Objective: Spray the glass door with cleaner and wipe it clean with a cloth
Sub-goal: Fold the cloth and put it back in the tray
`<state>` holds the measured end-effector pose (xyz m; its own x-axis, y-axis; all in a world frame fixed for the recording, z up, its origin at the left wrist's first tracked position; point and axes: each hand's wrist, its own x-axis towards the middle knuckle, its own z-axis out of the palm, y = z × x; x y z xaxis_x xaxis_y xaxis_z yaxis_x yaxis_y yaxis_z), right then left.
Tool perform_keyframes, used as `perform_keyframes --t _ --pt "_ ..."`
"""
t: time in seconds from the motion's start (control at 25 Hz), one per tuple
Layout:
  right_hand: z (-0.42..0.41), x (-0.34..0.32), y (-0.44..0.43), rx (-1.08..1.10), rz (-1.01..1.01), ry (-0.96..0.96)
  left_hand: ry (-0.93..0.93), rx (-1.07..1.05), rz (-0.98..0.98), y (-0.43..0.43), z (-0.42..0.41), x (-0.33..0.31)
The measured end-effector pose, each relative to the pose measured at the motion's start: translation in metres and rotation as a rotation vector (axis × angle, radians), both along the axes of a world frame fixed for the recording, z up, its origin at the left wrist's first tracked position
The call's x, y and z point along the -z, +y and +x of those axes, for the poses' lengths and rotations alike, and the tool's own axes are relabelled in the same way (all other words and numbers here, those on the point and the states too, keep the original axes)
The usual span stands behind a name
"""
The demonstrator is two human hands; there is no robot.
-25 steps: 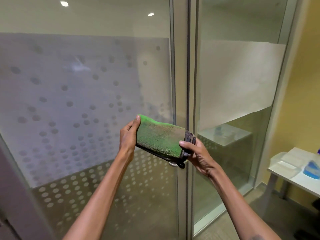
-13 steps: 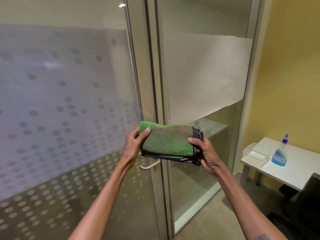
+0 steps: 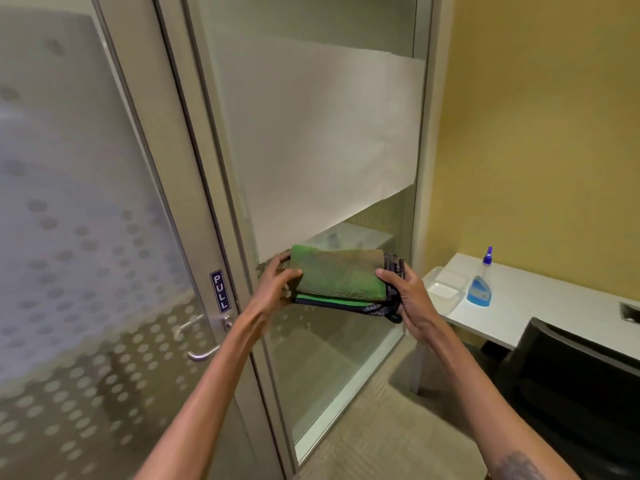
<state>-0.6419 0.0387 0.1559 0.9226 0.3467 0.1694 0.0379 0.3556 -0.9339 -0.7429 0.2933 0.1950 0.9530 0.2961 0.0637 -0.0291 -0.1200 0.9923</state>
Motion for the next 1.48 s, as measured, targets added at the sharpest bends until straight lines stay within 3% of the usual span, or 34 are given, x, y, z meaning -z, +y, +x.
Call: perform_keyframes --t 0.24,0.64,0.96,1.2,1.48 --pt "0.073 0.017 -0.039 0.092 -0.038 0.052 0.112 0.067 -0.153 -0.028 0.107 0.025" --pt "0.234 0.021 -0.084 0.253 -0.260 0.050 0.076 0.185 -0.147 -0.066 0.327 0.054" --pt "0.320 0.050 -0.134 0.392 -0.320 0.182 0.199 0.257 -0.172 -0.119 0.462 0.101" --pt "0.415 0.078 -0.178 0.232 -0.354 0.332 0.262 0.177 -0.149 -0.159 0.562 0.132" --pt "0.525 0.115 -0.213 0.325 -0.441 0.444 0.303 -0.006 0.067 -0.213 0.657 0.167"
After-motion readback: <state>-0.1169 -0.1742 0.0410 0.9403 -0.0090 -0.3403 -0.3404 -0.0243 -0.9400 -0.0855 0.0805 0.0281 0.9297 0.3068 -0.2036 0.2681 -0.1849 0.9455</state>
